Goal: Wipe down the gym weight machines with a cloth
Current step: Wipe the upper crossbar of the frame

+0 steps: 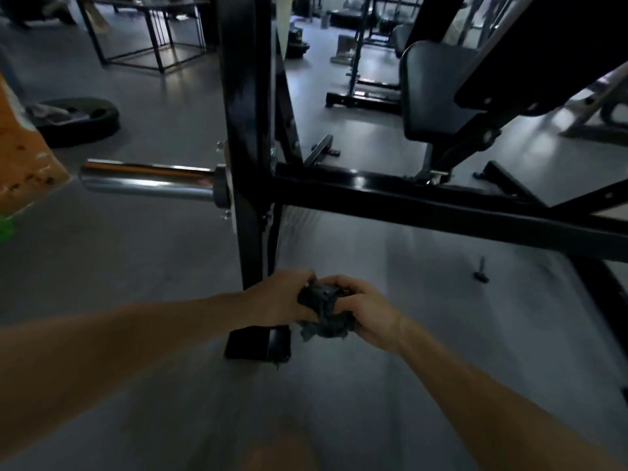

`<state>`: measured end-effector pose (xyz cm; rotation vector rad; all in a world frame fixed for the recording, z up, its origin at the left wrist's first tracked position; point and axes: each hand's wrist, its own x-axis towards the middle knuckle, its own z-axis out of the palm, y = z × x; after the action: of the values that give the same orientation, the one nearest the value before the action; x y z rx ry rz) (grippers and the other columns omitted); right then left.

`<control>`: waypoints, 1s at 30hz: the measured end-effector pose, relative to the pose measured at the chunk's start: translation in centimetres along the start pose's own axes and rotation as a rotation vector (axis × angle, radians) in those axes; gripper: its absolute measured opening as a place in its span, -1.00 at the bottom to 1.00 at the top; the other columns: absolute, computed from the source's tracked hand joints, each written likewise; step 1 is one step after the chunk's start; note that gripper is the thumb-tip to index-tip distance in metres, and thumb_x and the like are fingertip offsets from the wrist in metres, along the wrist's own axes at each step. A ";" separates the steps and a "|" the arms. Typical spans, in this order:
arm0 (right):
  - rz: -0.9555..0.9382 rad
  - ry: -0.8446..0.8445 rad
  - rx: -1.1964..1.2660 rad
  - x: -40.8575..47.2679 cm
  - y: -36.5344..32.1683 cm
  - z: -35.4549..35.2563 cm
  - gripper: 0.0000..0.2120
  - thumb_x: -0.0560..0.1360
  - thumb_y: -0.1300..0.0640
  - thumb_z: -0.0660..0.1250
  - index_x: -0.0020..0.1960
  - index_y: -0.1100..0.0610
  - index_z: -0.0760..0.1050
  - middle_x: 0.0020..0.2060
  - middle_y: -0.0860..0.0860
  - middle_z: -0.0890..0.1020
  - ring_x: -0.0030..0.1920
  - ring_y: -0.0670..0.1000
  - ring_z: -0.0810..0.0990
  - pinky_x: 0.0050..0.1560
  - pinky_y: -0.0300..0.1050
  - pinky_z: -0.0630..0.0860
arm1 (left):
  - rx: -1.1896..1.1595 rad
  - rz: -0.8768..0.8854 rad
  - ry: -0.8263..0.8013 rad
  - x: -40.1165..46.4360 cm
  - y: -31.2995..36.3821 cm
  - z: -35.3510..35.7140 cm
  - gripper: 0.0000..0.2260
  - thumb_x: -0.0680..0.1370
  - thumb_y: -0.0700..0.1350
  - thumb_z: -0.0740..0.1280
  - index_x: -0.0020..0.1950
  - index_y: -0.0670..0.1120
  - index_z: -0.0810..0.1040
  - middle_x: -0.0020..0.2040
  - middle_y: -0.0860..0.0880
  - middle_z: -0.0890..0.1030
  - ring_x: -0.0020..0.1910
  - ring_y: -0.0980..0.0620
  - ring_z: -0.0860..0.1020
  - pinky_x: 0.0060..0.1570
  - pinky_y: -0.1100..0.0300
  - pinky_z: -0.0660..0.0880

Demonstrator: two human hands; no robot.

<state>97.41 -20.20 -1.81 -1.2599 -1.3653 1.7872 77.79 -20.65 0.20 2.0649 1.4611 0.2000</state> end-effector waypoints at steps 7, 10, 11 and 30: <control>-0.101 0.044 -0.046 -5.7 -6.8 -3.0 -0.51 0.28 0.26 0.35 0.22 0.20 0.56 0.17 0.29 0.62 0.20 0.27 0.61 0.28 0.23 0.54 | -0.097 0.049 0.150 -0.3 6.3 -3.6 -0.76 0.50 -0.02 0.53 -0.22 -0.02 0.51 -0.26 0.05 0.57 -0.24 0.14 0.55 -0.33 0.35 0.36; -0.144 0.005 -0.166 -8.2 -8.8 -4.2 -0.56 0.42 0.20 0.57 0.26 0.12 0.55 0.10 0.08 0.71 0.13 0.08 0.69 0.18 -0.01 0.62 | -0.179 0.043 0.243 -0.3 9.5 -4.3 -0.73 0.49 0.03 0.53 -0.26 -0.06 0.51 -0.33 0.05 0.54 -0.29 0.13 0.52 -0.33 0.27 0.40; -0.147 0.009 -0.181 -8.9 -9.1 -4.5 -0.56 0.42 0.21 0.58 0.26 0.11 0.55 0.08 0.04 0.72 0.11 0.03 0.70 0.14 -0.07 0.63 | -0.194 0.040 0.271 -0.4 10.4 -4.4 -0.70 0.48 0.07 0.53 -0.26 -0.05 0.50 -0.33 0.05 0.53 -0.30 0.14 0.50 -0.34 0.28 0.39; -0.262 0.106 -0.004 -13.7 -15.6 -10.9 -0.82 0.53 0.34 0.42 0.11 0.34 0.52 0.01 0.25 0.69 0.04 0.19 0.70 0.08 0.09 0.64 | 0.032 0.218 0.501 -0.3 21.3 -8.6 -0.74 0.55 -0.23 0.39 -0.08 0.03 0.33 -0.11 0.08 0.43 -0.10 0.02 0.46 -0.11 0.11 0.41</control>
<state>111.21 -22.18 17.04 -1.1040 -1.4029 1.5190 91.04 -22.33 18.84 2.3050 1.5120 0.8361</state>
